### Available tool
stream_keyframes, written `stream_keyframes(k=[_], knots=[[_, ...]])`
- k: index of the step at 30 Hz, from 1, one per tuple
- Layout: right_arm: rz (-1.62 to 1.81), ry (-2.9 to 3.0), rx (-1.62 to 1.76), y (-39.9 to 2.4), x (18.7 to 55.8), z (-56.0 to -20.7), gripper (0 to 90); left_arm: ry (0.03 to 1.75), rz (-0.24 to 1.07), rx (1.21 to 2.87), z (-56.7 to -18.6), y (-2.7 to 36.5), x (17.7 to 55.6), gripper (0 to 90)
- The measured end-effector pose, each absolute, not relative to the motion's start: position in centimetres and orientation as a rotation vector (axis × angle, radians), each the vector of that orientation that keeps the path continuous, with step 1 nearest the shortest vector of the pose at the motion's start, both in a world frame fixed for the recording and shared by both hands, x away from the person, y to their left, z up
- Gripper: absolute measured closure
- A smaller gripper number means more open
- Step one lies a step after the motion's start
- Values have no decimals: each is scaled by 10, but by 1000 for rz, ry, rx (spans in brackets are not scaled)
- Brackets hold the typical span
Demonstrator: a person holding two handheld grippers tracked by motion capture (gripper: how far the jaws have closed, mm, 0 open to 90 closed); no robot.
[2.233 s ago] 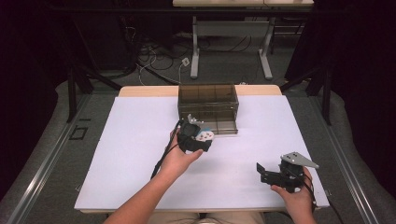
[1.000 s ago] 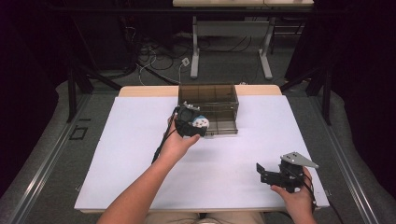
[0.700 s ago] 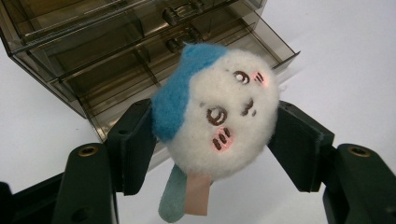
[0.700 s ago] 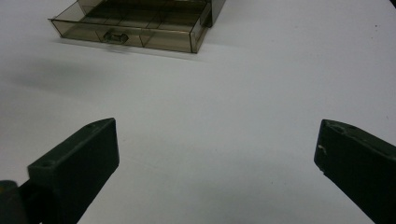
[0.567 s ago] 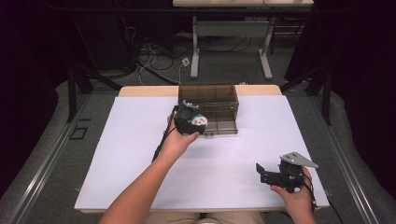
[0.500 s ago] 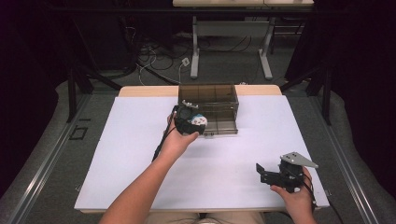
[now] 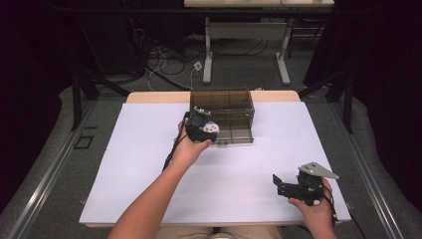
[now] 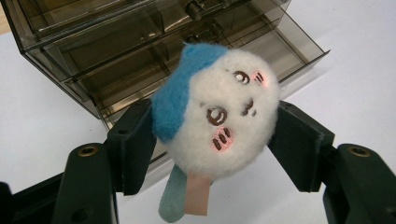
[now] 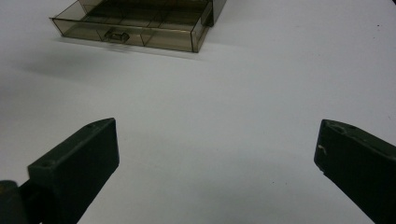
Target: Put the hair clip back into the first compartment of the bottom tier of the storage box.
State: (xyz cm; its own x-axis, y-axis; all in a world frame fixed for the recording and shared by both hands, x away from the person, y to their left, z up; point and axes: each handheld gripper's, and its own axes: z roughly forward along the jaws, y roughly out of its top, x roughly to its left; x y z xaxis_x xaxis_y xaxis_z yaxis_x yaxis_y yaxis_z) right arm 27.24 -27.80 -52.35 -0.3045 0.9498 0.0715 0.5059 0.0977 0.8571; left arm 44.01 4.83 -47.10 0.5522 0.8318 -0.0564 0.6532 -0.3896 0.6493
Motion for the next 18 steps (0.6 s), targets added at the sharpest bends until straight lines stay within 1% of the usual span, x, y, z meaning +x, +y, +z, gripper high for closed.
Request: stream_keyframes(k=[18], knots=[[1124,1872,1424,-278,272,-524,0,1217,369,2171,-481,53,452,352]])
